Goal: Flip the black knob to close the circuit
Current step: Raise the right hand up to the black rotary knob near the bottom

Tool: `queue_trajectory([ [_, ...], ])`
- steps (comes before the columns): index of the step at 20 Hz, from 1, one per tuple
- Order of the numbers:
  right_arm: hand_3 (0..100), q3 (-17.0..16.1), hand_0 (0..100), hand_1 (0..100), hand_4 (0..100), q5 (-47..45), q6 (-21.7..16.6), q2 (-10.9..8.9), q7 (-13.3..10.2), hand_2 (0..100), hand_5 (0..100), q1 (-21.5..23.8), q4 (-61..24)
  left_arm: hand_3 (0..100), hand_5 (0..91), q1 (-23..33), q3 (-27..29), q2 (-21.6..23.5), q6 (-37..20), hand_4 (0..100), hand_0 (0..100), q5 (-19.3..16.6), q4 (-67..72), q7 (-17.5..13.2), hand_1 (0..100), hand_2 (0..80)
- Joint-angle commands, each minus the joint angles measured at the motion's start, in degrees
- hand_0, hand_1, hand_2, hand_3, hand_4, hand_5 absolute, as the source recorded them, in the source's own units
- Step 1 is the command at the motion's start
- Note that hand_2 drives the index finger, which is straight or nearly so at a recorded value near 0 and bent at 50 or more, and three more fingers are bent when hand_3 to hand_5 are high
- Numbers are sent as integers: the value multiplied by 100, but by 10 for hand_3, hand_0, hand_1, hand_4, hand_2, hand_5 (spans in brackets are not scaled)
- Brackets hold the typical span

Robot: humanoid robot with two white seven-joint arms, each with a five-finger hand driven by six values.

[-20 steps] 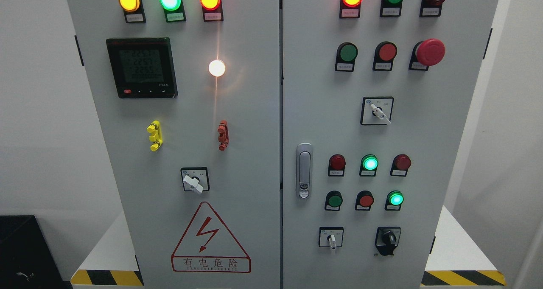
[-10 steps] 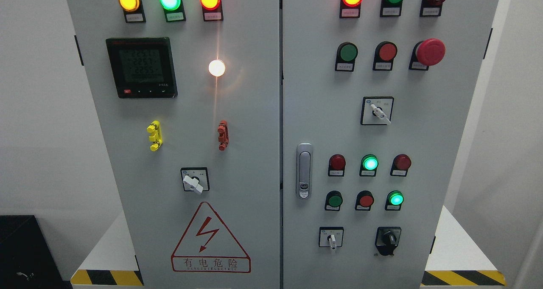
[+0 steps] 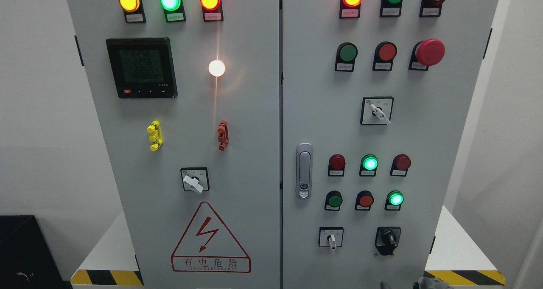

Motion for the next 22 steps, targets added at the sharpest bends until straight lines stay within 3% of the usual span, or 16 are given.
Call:
queue_trajectory([
  [1, 1000, 8, 0, 13, 919, 328, 143, 12, 276, 919, 969, -291, -100, 0, 0, 123, 0, 0, 5, 0, 120, 0, -132, -2, 556, 0],
  [7, 1000, 26, 0, 15, 920, 486, 301, 12, 425, 920, 966, -422, -170, 0, 0, 123, 0, 9, 5, 0, 120, 0, -132, -2, 556, 0],
  [13, 1000, 289, 0, 18, 920, 679, 451, 12, 566, 924, 966, -554, -188, 0, 0, 123, 0, 9, 5, 0, 120, 0, -132, -2, 556, 0],
  [22, 1000, 290, 0, 19, 920, 776, 451, 12, 680, 923, 966, -748, -109, 0, 0, 123, 0, 0, 5, 0, 120, 0, -132, -2, 556, 0],
])
